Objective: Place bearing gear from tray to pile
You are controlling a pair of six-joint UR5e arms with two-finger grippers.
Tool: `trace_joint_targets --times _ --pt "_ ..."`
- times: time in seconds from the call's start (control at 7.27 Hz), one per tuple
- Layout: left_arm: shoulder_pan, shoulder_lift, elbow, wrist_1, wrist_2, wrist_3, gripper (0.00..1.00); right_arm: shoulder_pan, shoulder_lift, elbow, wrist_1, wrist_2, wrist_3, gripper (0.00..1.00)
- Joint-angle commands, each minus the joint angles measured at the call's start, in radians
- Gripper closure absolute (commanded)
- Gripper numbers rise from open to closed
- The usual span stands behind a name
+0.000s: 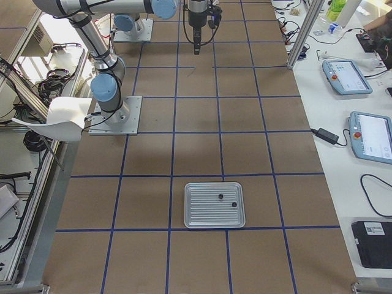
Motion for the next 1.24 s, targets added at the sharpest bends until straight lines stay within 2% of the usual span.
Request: trace_joint_targets --times 0.0,0.41,0.83,1.1 --pt "0.0 0.0 -0.001 0.0 0.003 0.002 0.0 -0.068 0.024 0.001 -0.009 -0.117 -0.107 0.0" --pt "0.0 0.0 0.001 0.0 0.005 0.002 0.0 -0.352 0.071 -0.002 -0.038 -0.115 -0.416 0.0" --pt "0.0 0.0 0.001 0.0 0.003 0.0 0.0 -0.577 0.221 -0.016 -0.257 -0.093 -0.797 0.0" --pt "0.0 0.0 0.001 0.0 0.0 0.0 0.0 -0.664 0.324 -0.036 -0.378 -0.084 -1.004 0.0"
